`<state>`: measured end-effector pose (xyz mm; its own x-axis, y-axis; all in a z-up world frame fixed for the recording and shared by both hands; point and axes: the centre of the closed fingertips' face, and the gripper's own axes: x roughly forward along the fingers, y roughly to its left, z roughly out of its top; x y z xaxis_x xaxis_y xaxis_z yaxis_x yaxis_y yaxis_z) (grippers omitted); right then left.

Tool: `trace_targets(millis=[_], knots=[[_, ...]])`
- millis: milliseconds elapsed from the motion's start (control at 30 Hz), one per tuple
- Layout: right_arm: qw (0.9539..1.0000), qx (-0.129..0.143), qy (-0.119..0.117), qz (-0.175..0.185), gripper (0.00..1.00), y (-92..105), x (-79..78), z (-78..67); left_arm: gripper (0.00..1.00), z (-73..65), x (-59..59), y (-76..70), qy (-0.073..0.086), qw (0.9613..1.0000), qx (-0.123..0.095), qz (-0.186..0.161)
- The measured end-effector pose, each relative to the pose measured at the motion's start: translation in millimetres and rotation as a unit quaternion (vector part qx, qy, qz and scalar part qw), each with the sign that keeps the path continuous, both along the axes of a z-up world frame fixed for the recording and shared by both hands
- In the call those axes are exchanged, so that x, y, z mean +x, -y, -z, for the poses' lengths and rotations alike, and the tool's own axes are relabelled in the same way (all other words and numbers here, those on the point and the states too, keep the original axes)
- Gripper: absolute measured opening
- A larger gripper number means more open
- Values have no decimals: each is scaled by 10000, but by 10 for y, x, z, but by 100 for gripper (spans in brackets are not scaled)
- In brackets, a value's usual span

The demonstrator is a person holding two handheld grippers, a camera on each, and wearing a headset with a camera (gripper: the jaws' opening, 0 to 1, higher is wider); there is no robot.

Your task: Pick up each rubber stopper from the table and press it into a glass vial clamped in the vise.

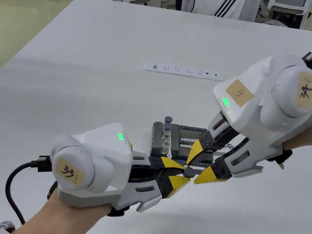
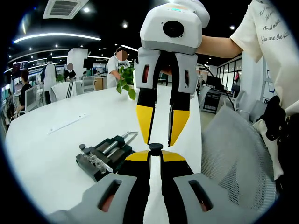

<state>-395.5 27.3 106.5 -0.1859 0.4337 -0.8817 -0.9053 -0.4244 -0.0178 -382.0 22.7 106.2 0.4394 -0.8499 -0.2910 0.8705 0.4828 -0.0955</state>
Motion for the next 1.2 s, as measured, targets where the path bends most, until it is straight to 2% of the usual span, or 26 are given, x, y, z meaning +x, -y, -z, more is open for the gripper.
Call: trace_targets(millis=[200,500,600,1200], knots=[[10000,-65,9,-37,11,-13,-9,22,4,10,-12,17,17,10000,82,29],[9999,-96,2,-43,11,-22,21,46,4,25,-8,0,-20,10000,58,-12],[9999,-134,56,-38,12,-8,37,67,4,10,-12,-2,-31,10000,-10,-23],[9998,-156,7,-88,11,-19,-39,59,4,16,-32,29,-67,10000,-3,-11]])
